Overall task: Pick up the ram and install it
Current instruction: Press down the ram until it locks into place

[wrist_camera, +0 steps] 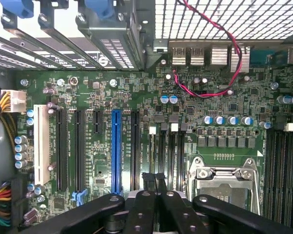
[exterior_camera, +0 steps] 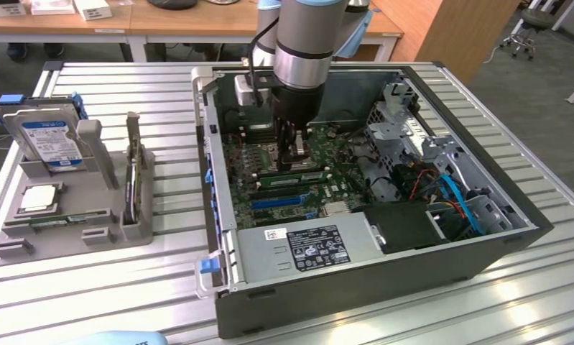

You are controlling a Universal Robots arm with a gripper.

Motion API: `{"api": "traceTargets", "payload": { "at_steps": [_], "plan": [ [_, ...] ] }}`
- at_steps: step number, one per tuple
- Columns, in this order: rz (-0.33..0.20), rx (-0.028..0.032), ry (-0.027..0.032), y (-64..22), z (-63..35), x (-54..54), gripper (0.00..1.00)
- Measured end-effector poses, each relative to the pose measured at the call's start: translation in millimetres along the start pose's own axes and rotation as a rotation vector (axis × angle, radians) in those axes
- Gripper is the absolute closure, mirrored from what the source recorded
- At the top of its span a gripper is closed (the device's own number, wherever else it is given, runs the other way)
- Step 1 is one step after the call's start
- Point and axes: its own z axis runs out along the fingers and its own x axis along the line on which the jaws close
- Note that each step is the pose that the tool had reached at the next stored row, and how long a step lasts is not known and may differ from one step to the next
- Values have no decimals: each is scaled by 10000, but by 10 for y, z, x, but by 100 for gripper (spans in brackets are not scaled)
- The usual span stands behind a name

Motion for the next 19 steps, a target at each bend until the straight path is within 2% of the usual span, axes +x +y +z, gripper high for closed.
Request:
{"api": "traceTargets", "payload": {
  "at_steps": [13,15,19],
  "plan": [
    [0,3,4,-1,20,0,90],
    [1,4,0,-29,21,-2,90],
    [0,-4,2,-154,18,-1,90]
  ]
}}
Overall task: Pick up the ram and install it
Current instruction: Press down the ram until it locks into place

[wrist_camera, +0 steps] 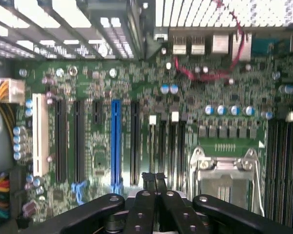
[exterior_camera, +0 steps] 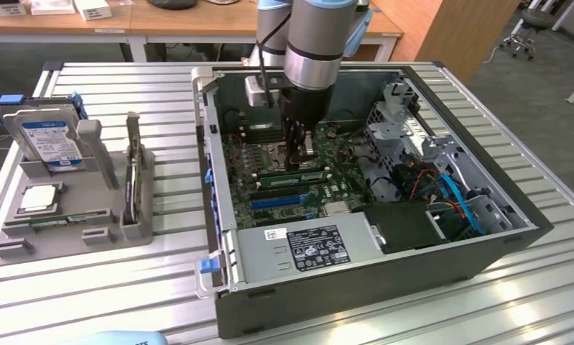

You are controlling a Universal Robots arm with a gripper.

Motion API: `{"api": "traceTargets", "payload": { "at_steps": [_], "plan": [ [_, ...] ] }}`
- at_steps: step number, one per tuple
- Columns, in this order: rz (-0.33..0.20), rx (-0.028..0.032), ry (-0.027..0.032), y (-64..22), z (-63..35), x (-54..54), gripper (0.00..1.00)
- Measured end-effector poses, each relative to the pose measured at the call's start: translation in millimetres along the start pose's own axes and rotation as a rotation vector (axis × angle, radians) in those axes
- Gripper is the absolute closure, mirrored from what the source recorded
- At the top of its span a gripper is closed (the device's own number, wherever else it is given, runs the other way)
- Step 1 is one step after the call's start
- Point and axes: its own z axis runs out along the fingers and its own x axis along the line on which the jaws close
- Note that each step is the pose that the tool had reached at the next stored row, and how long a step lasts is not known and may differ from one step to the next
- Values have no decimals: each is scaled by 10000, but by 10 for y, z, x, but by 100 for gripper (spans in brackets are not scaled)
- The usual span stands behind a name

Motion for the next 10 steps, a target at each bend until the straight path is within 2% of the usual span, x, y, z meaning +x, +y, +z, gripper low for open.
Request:
{"api": "traceTargets", "payload": {
  "at_steps": [5,10],
  "plan": [
    [0,-8,-1,-129,-2,0,90],
    [0,-11,0,-164,-3,0,90]
  ]
}}
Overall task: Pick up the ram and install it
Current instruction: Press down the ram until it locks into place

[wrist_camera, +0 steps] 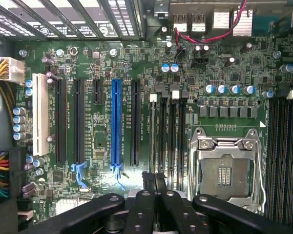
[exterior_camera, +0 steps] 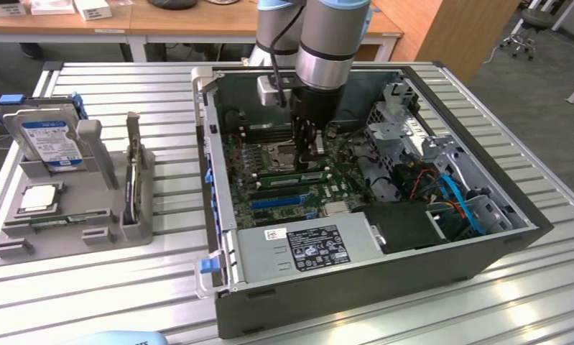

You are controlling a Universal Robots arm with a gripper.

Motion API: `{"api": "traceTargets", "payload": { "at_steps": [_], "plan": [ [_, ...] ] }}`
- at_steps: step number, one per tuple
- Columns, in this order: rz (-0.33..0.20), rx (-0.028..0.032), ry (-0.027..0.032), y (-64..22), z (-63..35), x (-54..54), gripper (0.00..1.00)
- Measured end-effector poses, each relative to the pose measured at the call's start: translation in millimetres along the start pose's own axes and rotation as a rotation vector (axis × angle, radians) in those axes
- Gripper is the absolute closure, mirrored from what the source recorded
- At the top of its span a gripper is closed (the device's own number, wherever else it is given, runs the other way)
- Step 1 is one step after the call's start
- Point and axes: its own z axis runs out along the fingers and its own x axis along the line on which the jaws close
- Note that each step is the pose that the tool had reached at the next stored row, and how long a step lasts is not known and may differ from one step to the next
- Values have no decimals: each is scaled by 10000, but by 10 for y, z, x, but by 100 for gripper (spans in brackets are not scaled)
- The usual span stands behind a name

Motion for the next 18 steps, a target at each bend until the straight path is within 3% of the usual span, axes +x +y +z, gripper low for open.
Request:
{"api": "traceTargets", "payload": {
  "at_steps": [9,18],
  "plan": [
    [-1,-2,1,-38,-2,0,90],
    [0,-2,-1,-36,-150,8,90]
  ]
}}
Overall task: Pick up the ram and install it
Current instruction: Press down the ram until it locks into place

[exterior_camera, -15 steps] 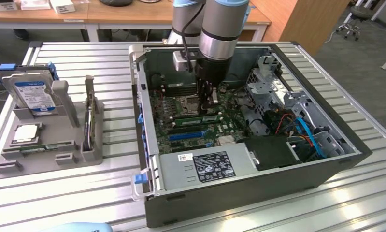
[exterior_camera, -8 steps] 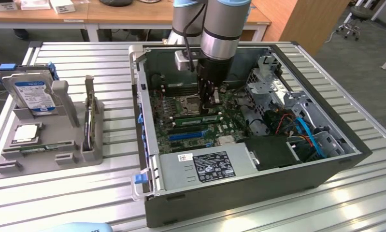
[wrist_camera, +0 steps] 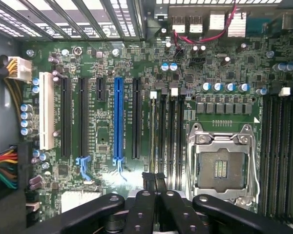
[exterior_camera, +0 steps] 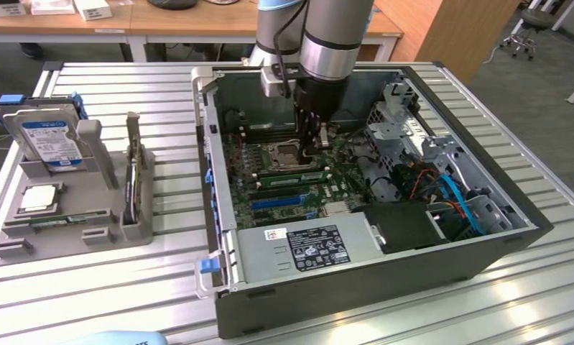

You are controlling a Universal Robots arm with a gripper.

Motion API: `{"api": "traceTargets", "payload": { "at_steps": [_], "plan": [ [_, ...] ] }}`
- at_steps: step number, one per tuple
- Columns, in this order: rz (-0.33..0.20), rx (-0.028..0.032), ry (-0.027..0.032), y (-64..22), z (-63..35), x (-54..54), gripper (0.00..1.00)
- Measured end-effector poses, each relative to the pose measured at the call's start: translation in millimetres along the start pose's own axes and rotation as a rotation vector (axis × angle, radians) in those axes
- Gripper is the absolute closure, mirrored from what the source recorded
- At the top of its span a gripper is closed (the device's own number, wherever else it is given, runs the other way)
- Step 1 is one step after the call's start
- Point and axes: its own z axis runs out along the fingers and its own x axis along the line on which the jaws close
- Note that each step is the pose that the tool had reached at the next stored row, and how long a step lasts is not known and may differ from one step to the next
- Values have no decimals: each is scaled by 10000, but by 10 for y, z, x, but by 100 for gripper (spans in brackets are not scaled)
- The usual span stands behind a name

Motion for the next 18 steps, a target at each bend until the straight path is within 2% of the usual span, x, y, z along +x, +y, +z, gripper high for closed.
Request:
{"api": "traceTargets", "payload": {
  "at_steps": [18],
  "plan": [
    [66,-4,-1,0,-14,1,90]
  ]
}}
